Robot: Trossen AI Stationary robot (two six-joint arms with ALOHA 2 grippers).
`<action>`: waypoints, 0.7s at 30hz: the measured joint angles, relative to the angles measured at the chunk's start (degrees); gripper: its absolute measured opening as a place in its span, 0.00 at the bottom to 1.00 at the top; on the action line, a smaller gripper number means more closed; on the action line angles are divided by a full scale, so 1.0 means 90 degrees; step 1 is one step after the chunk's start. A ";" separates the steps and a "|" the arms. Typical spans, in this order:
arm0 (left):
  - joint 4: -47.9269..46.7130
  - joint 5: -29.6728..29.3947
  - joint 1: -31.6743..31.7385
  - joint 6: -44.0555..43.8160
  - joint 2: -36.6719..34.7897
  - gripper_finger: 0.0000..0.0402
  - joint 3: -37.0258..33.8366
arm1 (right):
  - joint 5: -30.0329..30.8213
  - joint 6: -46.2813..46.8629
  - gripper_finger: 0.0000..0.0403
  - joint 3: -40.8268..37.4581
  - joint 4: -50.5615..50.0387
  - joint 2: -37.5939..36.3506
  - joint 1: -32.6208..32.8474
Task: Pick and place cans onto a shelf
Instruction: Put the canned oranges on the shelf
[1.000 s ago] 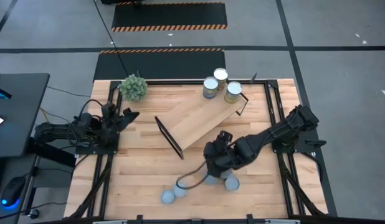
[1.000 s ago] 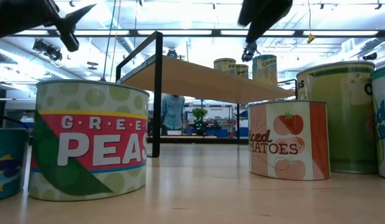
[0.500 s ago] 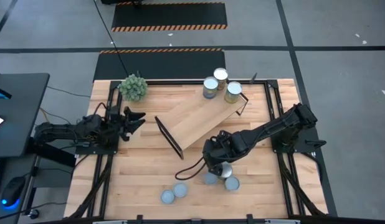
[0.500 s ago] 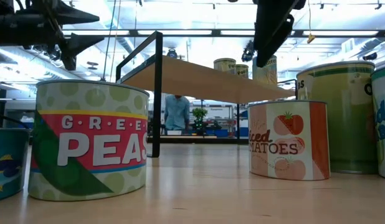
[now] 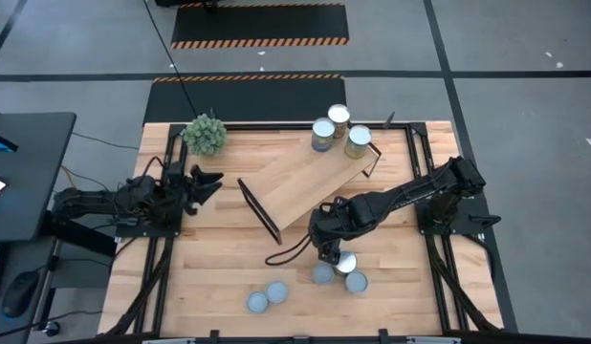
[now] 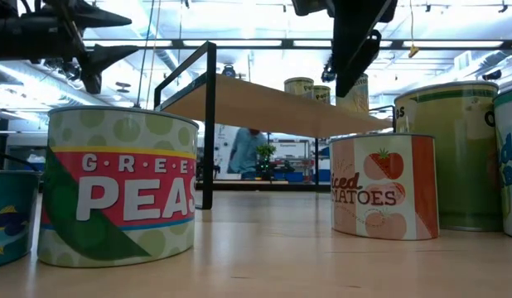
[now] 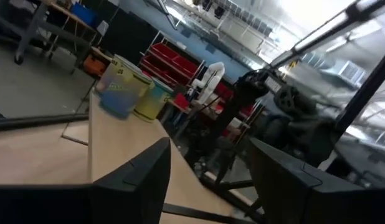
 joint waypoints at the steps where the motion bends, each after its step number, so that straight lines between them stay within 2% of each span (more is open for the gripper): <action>1: 0.0005 -0.0002 0.0000 -0.0174 0.0000 0.54 0.0000 | -0.0060 0.0005 0.93 0.0000 0.0003 0.0000 0.0002; 8: 0.0007 0.0019 0.0000 -0.1472 0.0000 0.54 0.0000 | -0.0327 -0.0233 0.93 0.0000 0.0203 0.0000 0.0434; 11: 0.0007 0.0022 0.0000 -0.2000 0.0000 0.54 0.0000 | -0.0124 -0.0133 0.93 0.0000 -0.0020 0.0000 0.0725; 14: 0.0013 0.0022 0.0000 -0.2364 0.0000 0.54 0.0000 | 0.0231 0.0498 0.93 -0.0064 -0.0261 -0.0009 0.0989; 21: 0.0019 0.0022 0.0000 -0.2584 0.0000 0.54 0.0000 | 0.0732 0.1271 0.93 -0.0560 -0.0107 -0.0068 0.1405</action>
